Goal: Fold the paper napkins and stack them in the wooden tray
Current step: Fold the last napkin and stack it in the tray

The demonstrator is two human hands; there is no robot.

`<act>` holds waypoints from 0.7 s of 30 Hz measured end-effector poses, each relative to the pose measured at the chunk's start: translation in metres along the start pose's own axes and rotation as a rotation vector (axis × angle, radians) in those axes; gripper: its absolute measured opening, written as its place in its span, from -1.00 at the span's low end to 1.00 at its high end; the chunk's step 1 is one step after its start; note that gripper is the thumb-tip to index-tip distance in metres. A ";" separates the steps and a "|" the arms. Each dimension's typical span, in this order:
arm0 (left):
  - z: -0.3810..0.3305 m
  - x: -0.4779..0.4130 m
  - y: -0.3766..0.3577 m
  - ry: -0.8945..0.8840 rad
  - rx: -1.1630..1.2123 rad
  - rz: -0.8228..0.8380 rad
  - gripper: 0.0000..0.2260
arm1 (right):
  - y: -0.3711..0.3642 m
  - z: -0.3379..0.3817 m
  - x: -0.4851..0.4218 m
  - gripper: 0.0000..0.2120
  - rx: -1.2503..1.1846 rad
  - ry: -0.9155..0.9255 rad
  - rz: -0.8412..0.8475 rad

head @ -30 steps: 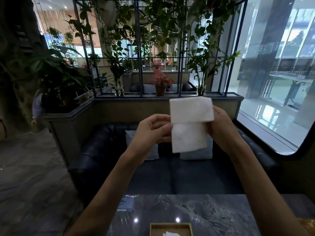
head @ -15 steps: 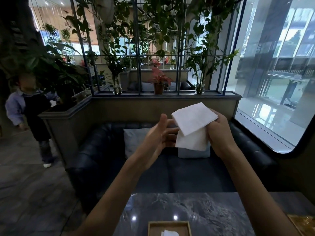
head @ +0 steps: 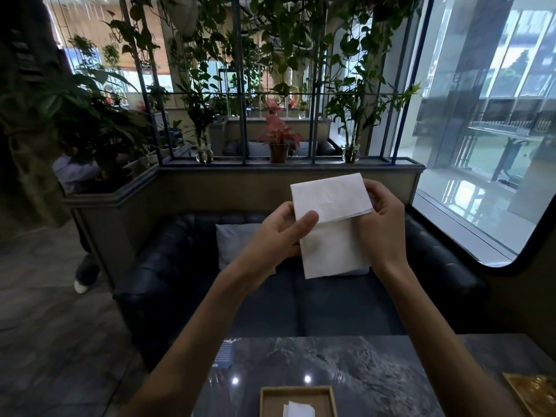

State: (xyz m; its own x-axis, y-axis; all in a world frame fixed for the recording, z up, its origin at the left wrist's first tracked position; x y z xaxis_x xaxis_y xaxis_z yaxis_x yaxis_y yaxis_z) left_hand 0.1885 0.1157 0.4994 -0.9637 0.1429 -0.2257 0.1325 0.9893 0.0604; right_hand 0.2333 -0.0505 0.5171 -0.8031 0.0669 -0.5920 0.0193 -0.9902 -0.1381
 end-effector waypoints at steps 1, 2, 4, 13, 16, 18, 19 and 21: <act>0.001 0.000 0.001 -0.002 -0.007 -0.002 -0.58 | -0.001 0.000 0.000 -0.83 -0.008 -0.010 0.006; 0.001 0.001 0.003 -0.006 -0.013 -0.011 -0.62 | -0.001 -0.001 0.000 -0.84 -0.015 -0.028 0.018; 0.000 0.002 0.006 -0.017 -0.023 -0.028 -0.68 | -0.002 -0.003 -0.001 -0.84 -0.020 -0.069 0.045; -0.006 0.004 0.017 -0.093 -0.061 -0.158 -0.75 | -0.009 -0.013 -0.002 -0.46 -0.187 -0.441 0.220; -0.008 0.005 0.022 -0.106 -0.077 -0.222 -0.75 | -0.009 -0.013 0.001 -0.40 -0.216 -0.449 0.344; -0.008 0.006 0.024 -0.103 -0.082 -0.248 -0.76 | -0.008 -0.012 0.006 -0.57 -0.177 -0.376 0.392; -0.008 0.006 0.024 -0.100 -0.090 -0.258 -0.76 | -0.007 -0.011 0.008 -0.62 -0.165 -0.349 0.412; -0.009 0.006 0.025 -0.093 -0.103 -0.266 -0.78 | -0.007 -0.011 0.010 -0.70 -0.162 -0.327 0.425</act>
State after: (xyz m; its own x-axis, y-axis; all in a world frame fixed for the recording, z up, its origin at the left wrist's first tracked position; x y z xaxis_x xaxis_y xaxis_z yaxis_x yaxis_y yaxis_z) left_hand 0.1841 0.1414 0.5081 -0.9352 -0.1147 -0.3350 -0.1508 0.9850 0.0839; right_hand 0.2314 -0.0415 0.5031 -0.8468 -0.4012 -0.3492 0.4526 -0.8884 -0.0768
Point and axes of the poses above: each hand's wrist, its own x-axis away from the middle knuckle, its own y-axis out of the back of the hand, z = x × y, the point moved 4 cm from there along -x, towards the middle knuckle, and after that the axes turned 7 degrees about -x, right-handed, at the moved point
